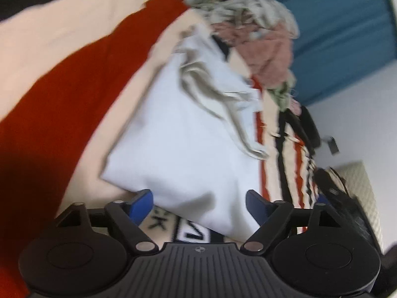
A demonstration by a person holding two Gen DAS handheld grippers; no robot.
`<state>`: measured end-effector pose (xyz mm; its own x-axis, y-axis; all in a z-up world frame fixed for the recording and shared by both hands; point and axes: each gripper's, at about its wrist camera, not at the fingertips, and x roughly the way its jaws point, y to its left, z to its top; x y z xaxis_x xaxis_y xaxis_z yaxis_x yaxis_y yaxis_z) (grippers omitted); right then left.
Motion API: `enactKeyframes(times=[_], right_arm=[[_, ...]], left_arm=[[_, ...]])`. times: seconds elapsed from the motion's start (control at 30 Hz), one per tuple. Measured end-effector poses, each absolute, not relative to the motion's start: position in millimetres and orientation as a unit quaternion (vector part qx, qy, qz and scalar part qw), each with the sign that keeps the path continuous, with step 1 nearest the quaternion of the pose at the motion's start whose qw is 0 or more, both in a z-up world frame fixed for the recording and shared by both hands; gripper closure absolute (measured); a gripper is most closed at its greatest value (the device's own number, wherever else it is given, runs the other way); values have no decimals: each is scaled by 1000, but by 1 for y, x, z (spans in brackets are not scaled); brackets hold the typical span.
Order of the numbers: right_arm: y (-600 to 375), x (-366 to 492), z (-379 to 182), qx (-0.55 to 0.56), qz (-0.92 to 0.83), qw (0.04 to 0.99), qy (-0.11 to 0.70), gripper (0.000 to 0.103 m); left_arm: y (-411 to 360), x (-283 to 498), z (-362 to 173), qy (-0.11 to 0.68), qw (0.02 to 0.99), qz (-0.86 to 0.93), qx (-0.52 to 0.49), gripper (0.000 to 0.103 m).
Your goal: Fold clothes
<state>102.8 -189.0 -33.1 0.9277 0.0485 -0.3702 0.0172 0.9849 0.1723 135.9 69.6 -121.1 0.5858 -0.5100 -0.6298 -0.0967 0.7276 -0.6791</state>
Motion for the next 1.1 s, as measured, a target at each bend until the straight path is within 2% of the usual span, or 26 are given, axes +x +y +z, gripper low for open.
enactKeyframes(times=[0.13, 0.43, 0.63, 0.7, 0.73, 0.8, 0.87, 0.9, 0.93, 1.07, 1.1], right_arm=[[-187, 103, -34, 78, 2, 979, 190, 11], [-189, 104, -39, 70, -17, 978, 197, 11], [-196, 102, -43, 100, -25, 971, 217, 11], [-202, 101, -47, 141, -13, 961, 236, 11], [-207, 99, -50, 178, 0, 952, 248, 11], [-216, 96, -59, 265, 32, 925, 272, 11], [-222, 92, -74, 355, 73, 884, 294, 11], [-223, 90, -83, 398, 94, 860, 305, 11], [-224, 89, -93, 437, 114, 834, 316, 11], [-224, 94, -135, 508, 93, 777, 360, 12], [-227, 96, -142, 511, 81, 778, 357, 20]], left_arm=[[78, 147, -142, 443, 796, -102, -400, 27], [83, 130, -143, 437, 785, -88, -430, 27], [91, 119, -154, 424, 776, -82, -459, 28], [93, 125, -158, 422, 770, -74, -473, 28], [94, 128, -160, 415, 769, -68, -482, 30], [97, 133, -163, 403, 767, -52, -496, 41], [98, 138, -166, 399, 768, -40, -499, 67], [98, 139, -166, 398, 770, -40, -498, 73], [98, 140, -166, 396, 771, -41, -497, 85], [96, 145, -168, 396, 781, -44, -481, 91], [96, 145, -168, 391, 782, -47, -483, 91]])
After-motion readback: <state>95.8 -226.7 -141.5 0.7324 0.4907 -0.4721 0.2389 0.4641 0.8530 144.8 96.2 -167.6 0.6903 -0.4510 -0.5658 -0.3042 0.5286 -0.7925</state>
